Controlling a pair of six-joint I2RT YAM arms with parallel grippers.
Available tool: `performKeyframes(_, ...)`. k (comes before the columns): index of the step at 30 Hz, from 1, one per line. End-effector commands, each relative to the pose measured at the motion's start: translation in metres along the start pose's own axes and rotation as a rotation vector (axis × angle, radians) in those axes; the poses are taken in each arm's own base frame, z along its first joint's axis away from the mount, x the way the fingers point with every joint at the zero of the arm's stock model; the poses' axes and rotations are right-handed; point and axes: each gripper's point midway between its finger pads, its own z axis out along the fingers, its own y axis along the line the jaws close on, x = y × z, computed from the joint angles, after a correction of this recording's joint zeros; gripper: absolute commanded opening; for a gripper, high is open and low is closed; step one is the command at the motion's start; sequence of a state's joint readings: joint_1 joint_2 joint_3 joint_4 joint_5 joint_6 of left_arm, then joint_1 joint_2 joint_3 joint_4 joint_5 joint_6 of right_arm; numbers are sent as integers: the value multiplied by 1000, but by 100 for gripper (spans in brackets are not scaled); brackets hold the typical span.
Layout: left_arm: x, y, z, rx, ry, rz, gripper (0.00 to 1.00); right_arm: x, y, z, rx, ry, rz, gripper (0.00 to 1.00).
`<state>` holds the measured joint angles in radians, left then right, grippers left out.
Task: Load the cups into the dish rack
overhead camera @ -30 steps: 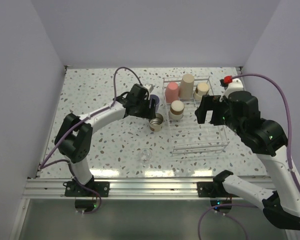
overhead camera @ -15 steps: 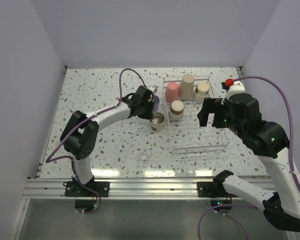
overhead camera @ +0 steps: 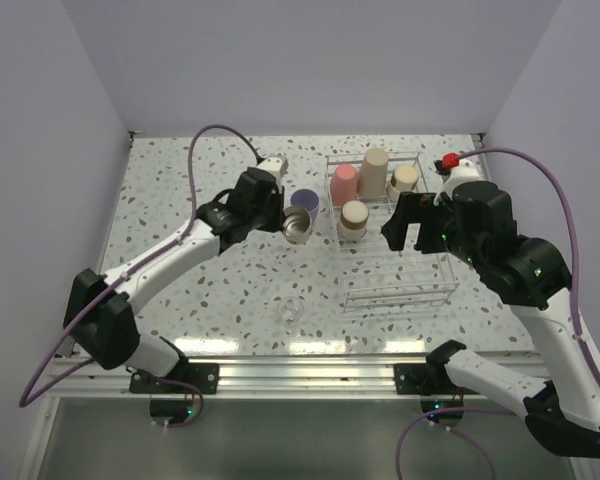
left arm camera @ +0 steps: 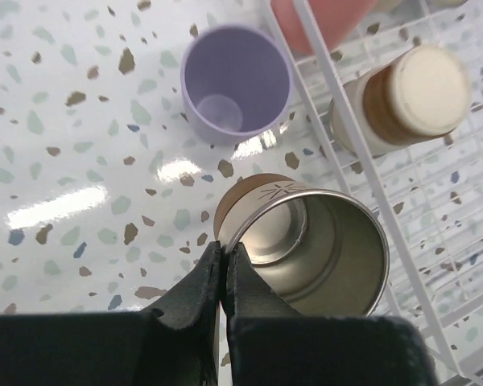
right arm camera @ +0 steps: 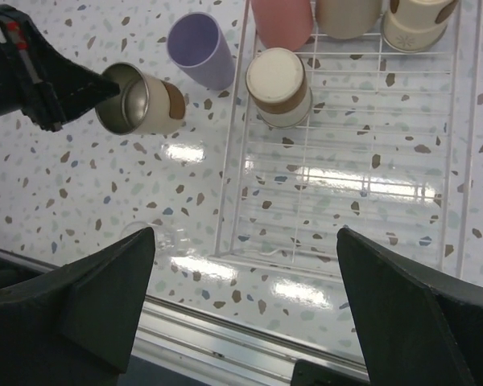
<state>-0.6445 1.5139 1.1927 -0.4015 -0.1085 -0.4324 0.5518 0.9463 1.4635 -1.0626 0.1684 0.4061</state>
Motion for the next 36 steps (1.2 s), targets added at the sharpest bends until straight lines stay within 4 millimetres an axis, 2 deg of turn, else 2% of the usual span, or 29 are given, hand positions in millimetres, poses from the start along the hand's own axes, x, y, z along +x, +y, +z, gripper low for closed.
performKeyframes(1, -41, 4, -42, -20, -159, 11, 0, -12, 25, 6, -110, -30, 40, 98)
performKeyframes(3, -52, 7, -55, -32, -194, 4, 0, -14, 35, 9, -154, -26, 53, 98)
performKeyframes(7, -79, 14, -91, -28, -285, -16, 0, -29, 56, 13, -240, -53, 84, 98)
performKeyframes(12, -115, 17, -129, 43, -399, -54, 0, -50, 85, 4, -386, -104, 118, 98)
performKeyframes(14, -130, 6, -151, 139, -462, -62, 0, -63, 102, -6, -480, -147, 130, 98)
performKeyframes(15, -137, 8, -158, 159, -491, -72, 0, -69, 108, -10, -511, -163, 131, 98)
performKeyframes(16, -147, -4, -175, 246, -536, -71, 0, -76, 118, -16, -569, -182, 134, 98)
performKeyframes(18, -159, -8, -192, 305, -587, -80, 0, -90, 128, -26, -633, -230, 133, 98)
performKeyframes(19, -169, -20, -209, 379, -624, -72, 0, -93, 133, -29, -661, -233, 143, 98)
performKeyframes(22, -187, -35, -239, 469, -681, -64, 0, -109, 152, -43, -778, -277, 163, 98)
performKeyframes(23, -191, -35, -244, 474, -694, -70, 0, -110, 160, -45, -823, -269, 162, 98)
performKeyframes(25, -202, -40, -263, 520, -735, -86, 0, -125, 171, -57, -905, -312, 194, 98)
performKeyframes(26, -206, -36, -269, 525, -752, -98, 0, -128, 175, -57, -930, -315, 206, 98)
performKeyframes(28, -210, -42, -287, 599, -775, -113, 0, -139, 186, -63, -1004, -337, 230, 98)
performKeyframes(29, -213, -36, -290, 605, -791, -127, 0, -141, 189, -63, -1022, -337, 237, 98)
performKeyframes(30, -213, -43, -307, 684, -807, -140, 0, -145, 194, -62, -1055, -340, 233, 98)
performKeyframes(32, -214, -39, -312, 747, -832, -155, 0, -147, 199, -61, -1078, -321, 256, 98)
performKeyframes(33, -213, -49, -329, 846, -848, -152, 0, -153, 202, -60, -1095, -340, 255, 98)
performKeyframes(34, -209, -49, -324, 875, -833, -166, 0, -154, 203, -59, -1106, -335, 270, 98)
performKeyframes(36, -204, -54, -330, 947, -829, -159, 0, -158, 207, -53, -1116, -337, 284, 98)
